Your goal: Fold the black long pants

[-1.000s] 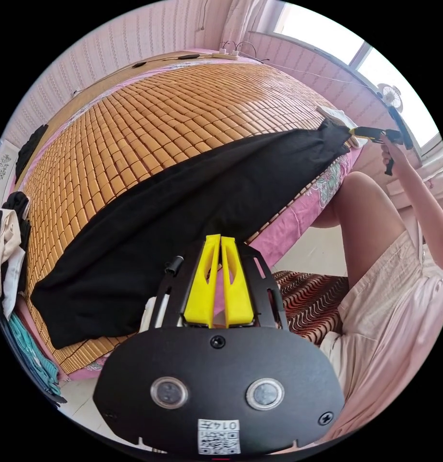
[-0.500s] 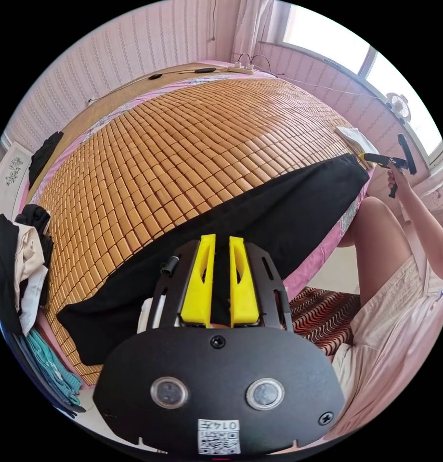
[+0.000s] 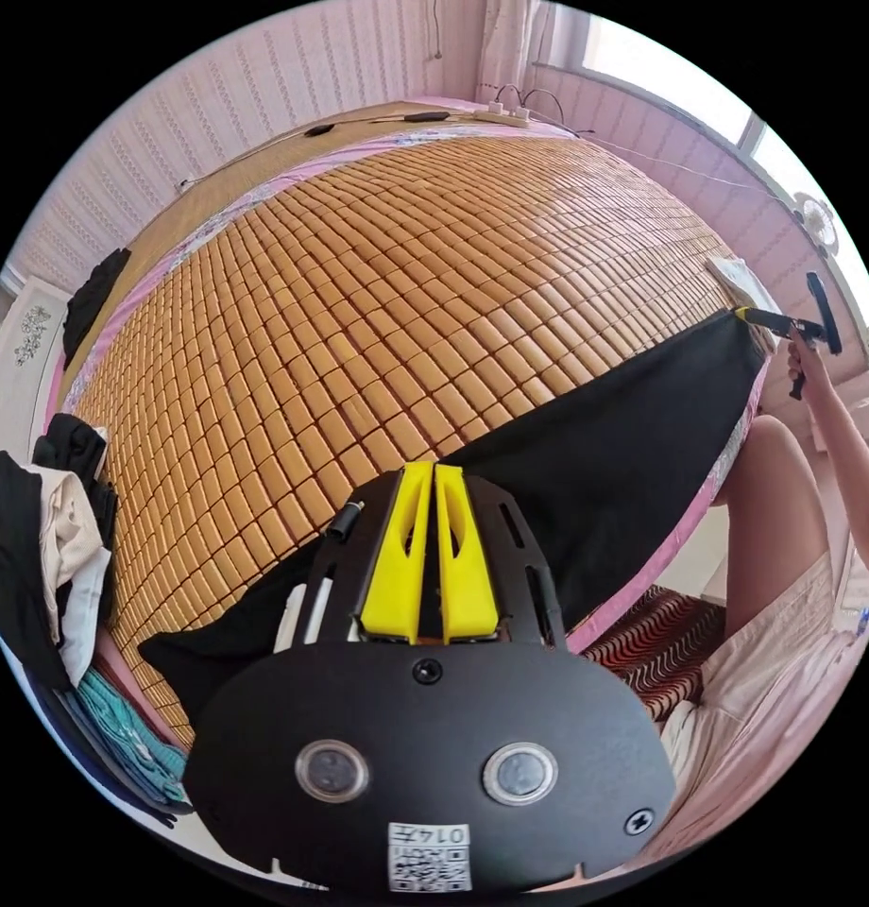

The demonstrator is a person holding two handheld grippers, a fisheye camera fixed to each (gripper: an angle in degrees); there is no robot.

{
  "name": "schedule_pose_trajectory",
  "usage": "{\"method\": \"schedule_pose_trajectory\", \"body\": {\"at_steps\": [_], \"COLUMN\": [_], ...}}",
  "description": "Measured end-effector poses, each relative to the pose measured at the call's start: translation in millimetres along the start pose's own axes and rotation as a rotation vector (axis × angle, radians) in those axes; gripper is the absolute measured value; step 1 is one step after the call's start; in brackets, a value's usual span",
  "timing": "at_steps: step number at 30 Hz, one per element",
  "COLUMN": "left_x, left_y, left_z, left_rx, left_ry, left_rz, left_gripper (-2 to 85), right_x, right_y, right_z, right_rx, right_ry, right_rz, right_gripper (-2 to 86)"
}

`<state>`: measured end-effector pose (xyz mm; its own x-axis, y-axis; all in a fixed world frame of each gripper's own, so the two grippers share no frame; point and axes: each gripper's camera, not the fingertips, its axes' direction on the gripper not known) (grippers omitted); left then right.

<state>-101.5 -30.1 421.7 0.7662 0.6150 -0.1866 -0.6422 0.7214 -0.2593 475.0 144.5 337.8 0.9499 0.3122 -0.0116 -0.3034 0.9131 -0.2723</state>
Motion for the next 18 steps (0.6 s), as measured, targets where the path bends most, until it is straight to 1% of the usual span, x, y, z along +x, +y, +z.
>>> {"method": "schedule_pose_trajectory", "body": {"at_steps": [1,2,5,7,8,10,11,12,13,15,16,18], "left_x": [-4.5,-7.0,-23.6,-36.2,-38.1,-43.4,-45.9,-54.3,-67.3,-91.0,-105.6,-125.0], "left_y": [1.6,3.5,22.5,46.2,54.0,96.9,110.3,140.9,174.7,225.4,257.5,297.8], "left_z": [8.1,8.6,-9.3,-28.3,-33.3,-51.7,-54.7,-59.9,-62.7,-63.3,-63.1,-63.7], "left_rx": [-0.034,-0.032,0.057,0.114,0.123,0.156,0.157,0.168,0.183,0.188,0.186,0.172], "left_ry": [-0.024,-0.026,-0.01,0.011,0.012,0.008,0.011,0.033,0.08,0.117,0.117,0.107], "left_rz": [-0.02,-0.029,-0.08,-0.114,-0.117,-0.126,-0.135,-0.17,-0.218,-0.311,-0.356,-0.39], "left_gripper": [-0.8,-0.8,-0.7,-0.8,-0.8,-0.7,-0.7,-0.5,-0.3,0.2,0.8,2.4], "right_x": [-1.4,-4.3,-9.1,-13.7,-22.2,-47.9,-72.9,-103.2,-119.7,-194.4,-214.2,-299.6], "right_y": [-1.1,-2.9,-7.7,-11.1,-12.9,-12.3,-10.4,-7.4,-5.8,0.2,1.6,7.0], "right_z": [1.2,2.6,-0.3,-6.5,-11.6,-18.5,-19.7,-17.9,-15.8,-1.1,3.1,20.1], "right_rx": [0.002,0.01,0.053,0.078,0.09,0.109,0.11,0.104,0.099,0.06,0.056,0.046], "right_ry": [0.002,0.013,0.056,0.043,0.015,0.004,0.008,0.003,-0.002,-0.034,-0.046,-0.169], "right_rz": [0.001,0.001,0.019,0.019,-0.003,-0.077,-0.154,-0.251,-0.299,-0.515,-0.56,-0.736], "right_gripper": [2.3,2.4,1.4,1.0,0.9,0.8,0.8,0.8,0.9,1.1,1.2,1.9]}}
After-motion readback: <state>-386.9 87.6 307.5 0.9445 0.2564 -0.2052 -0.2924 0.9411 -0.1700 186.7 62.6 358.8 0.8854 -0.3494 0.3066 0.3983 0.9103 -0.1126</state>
